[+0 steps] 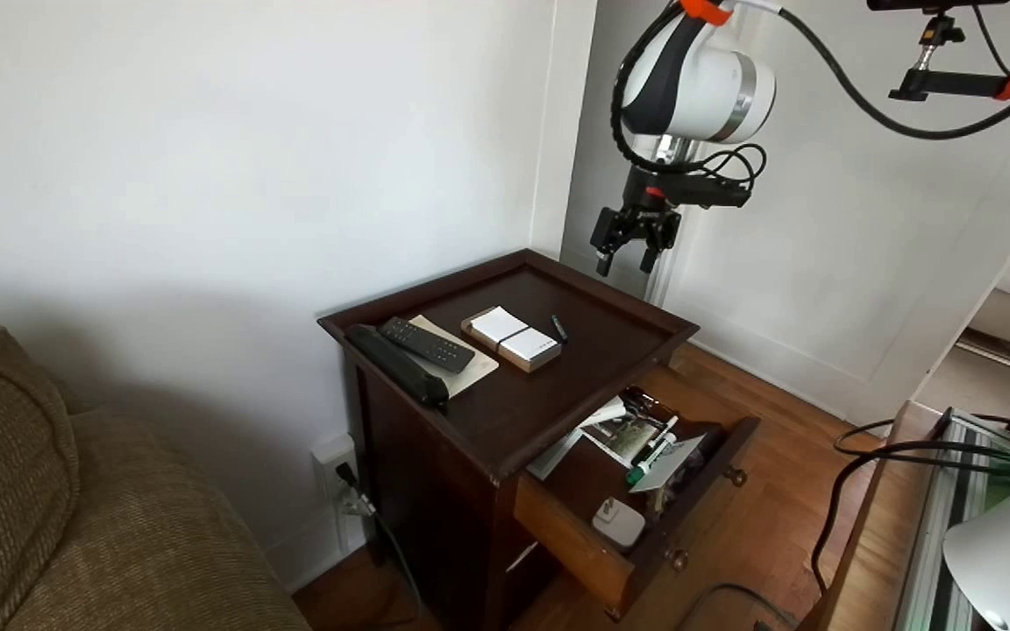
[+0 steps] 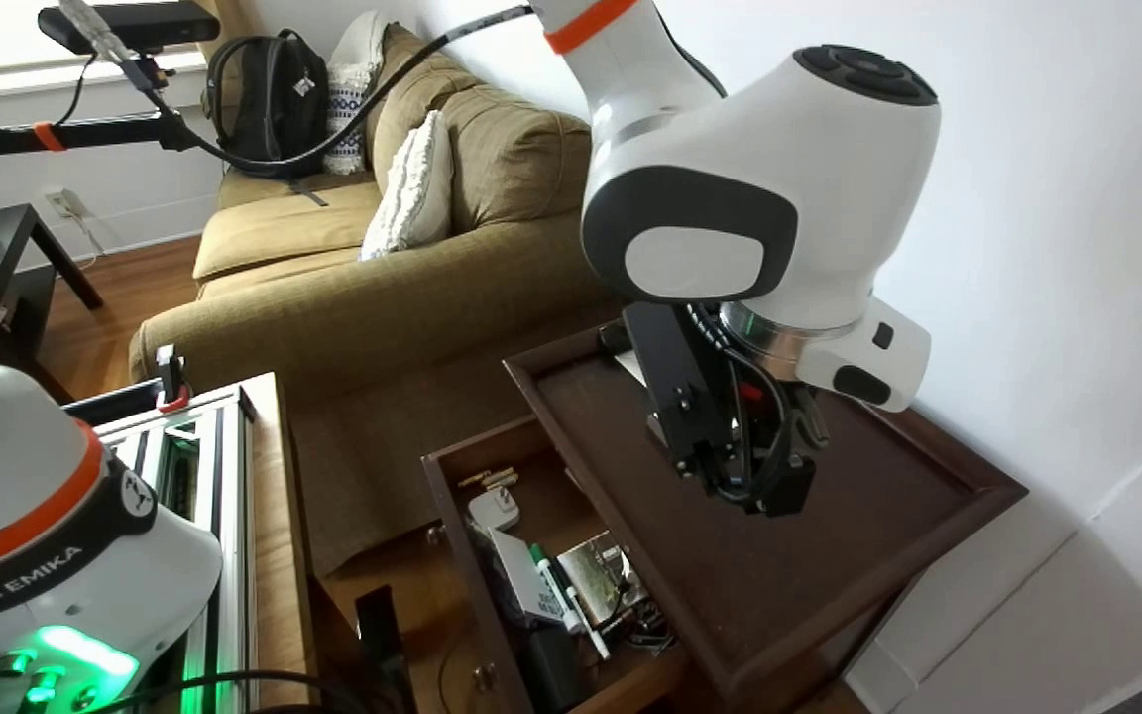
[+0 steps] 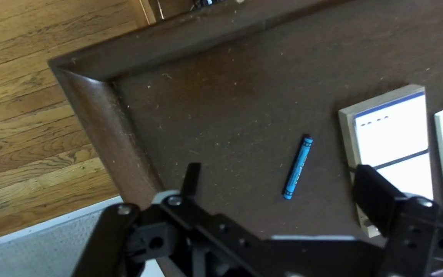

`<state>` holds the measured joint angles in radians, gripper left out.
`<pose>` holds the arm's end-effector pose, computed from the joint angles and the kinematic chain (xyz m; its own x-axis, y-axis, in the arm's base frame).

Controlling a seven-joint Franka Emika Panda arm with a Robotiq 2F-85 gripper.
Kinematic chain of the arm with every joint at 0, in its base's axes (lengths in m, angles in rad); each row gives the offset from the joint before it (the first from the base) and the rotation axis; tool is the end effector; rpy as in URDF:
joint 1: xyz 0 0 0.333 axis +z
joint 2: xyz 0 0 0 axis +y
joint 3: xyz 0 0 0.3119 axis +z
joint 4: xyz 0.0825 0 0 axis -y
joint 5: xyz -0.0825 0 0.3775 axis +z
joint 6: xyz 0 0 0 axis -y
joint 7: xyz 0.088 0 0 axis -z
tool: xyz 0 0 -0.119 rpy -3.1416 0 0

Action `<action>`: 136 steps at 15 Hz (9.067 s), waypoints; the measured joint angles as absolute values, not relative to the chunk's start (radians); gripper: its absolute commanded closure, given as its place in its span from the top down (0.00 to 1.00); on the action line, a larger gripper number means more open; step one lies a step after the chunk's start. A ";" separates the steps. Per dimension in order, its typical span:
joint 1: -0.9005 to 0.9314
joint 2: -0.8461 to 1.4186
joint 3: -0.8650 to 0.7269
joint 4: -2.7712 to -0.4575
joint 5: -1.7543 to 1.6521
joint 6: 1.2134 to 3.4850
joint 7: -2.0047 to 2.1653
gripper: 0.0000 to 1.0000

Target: Use the marker to write on the paper

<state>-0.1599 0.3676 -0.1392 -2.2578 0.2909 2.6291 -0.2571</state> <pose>0.5095 -0.1649 0.1899 0.9588 -0.2828 0.0252 -0.2795 -0.9558 -0.0910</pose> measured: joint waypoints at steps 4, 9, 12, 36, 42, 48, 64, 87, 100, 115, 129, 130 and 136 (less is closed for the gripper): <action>-0.157 0.496 -0.126 -2.155 0.252 2.651 -0.165 1.00; -0.144 0.637 -0.125 -2.014 0.166 2.648 -0.053 1.00; -0.136 0.697 -0.119 -1.942 0.161 2.640 -0.012 1.00; -0.124 0.832 -0.096 -1.779 0.159 2.553 0.068 0.03; -0.100 0.783 -0.091 -1.765 0.146 2.593 0.068 0.03; -0.014 0.710 -0.085 -1.812 0.133 2.787 0.110 0.03; 0.119 0.709 -0.186 -1.910 0.103 2.932 0.242 0.03; 0.529 0.838 -0.546 -1.965 0.097 3.005 0.613 0.03; 0.669 0.926 -0.659 -1.961 0.096 3.005 0.666 0.03; 0.740 0.980 -0.705 -1.934 0.104 3.005 0.673 0.03; 0.768 1.015 -0.731 -1.908 0.107 3.005 0.742 0.03; 0.774 1.019 -0.737 -1.908 0.107 3.005 0.750 0.03; 0.803 1.052 -0.773 -1.906 0.107 3.005 0.799 0.03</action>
<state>0.8032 1.0521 -0.7731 -1.9059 0.1068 3.0051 0.7989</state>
